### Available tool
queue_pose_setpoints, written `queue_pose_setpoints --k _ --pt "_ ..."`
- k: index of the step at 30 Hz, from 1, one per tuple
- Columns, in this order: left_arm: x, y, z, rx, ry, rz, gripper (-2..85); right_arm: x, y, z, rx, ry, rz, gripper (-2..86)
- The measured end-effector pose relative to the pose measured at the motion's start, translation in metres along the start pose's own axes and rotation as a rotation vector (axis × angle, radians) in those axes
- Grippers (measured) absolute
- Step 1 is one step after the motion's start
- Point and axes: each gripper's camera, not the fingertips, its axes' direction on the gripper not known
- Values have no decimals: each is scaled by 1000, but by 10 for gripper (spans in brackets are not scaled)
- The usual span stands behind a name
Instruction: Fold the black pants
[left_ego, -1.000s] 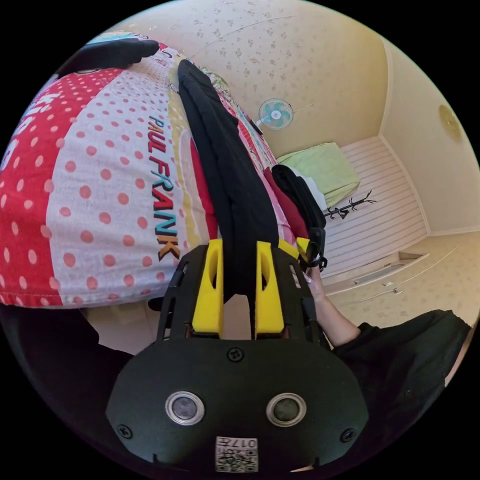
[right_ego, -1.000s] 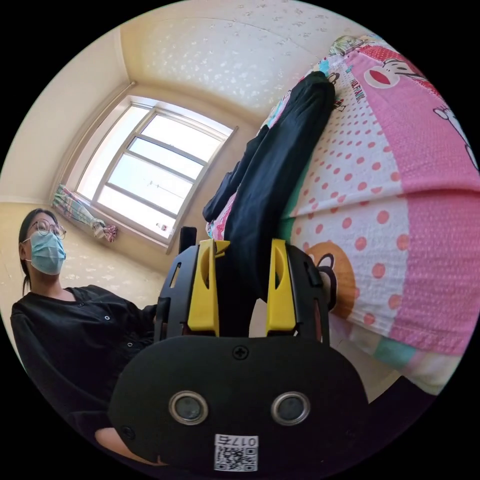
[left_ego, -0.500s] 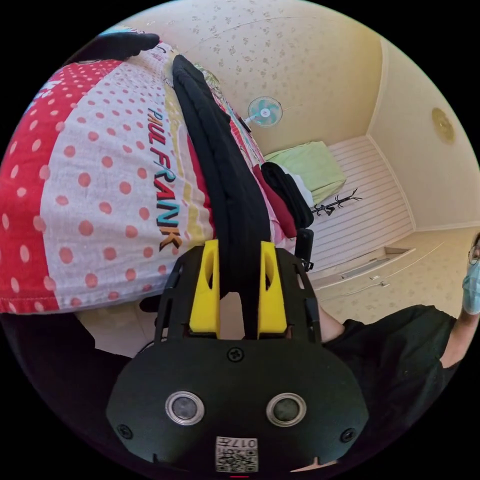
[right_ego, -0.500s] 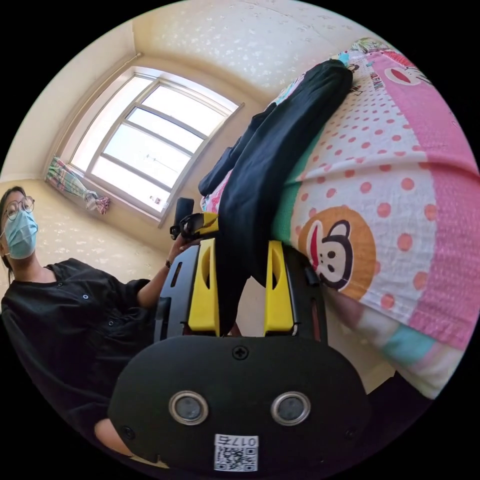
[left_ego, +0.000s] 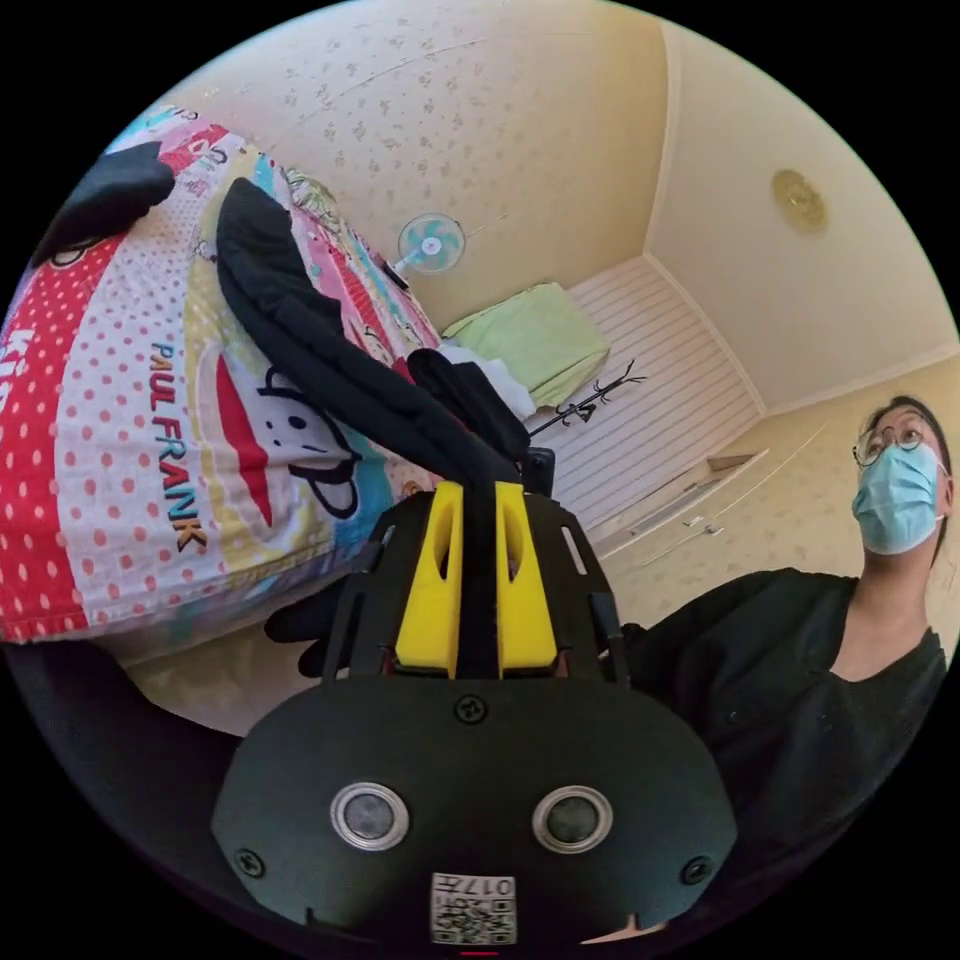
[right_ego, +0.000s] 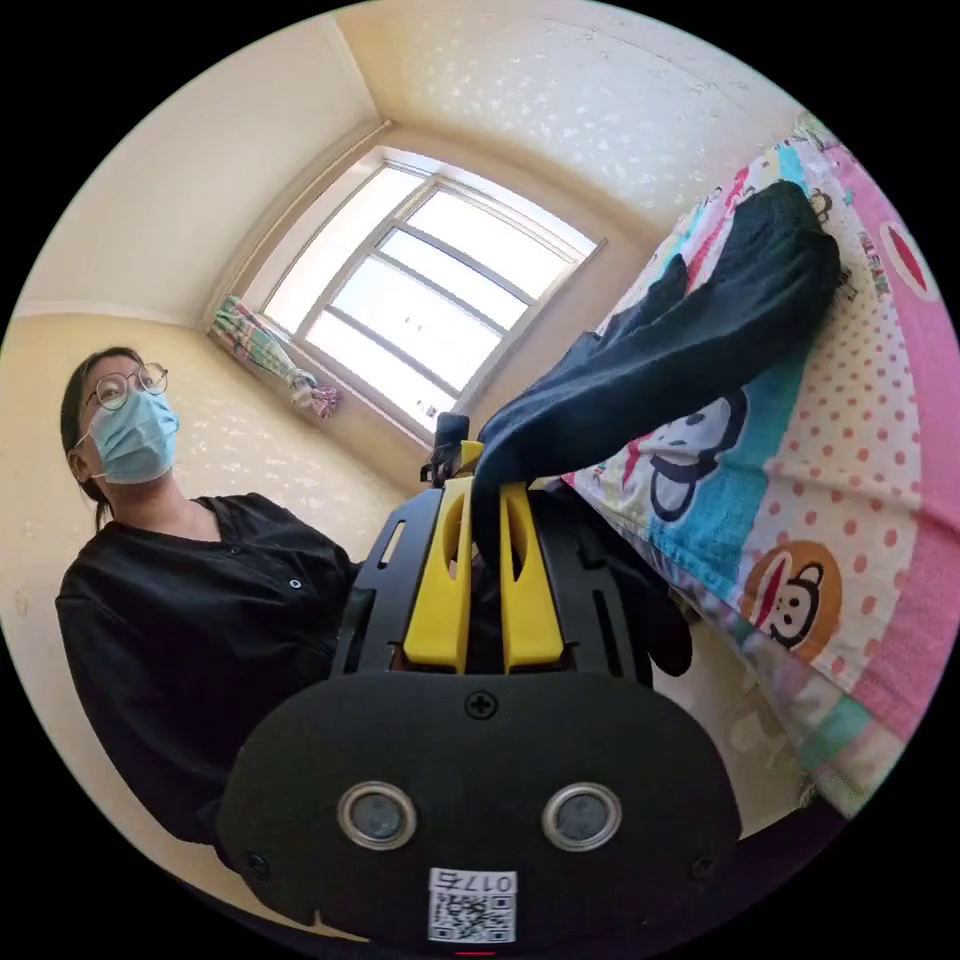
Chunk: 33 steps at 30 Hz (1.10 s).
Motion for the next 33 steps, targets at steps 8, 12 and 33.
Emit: queue_pose_setpoints --k 8,12,33 --pt "208 -23 -16 103 -46 463 51 -272 -106 3 -95 230 -558 9" --pt "319 -34 -31 237 -10 687 51 -391 -140 5 -72 323 -804 7" --pt "263 -274 64 379 -103 341 50 -336 -417 -78 174 453 -456 3"
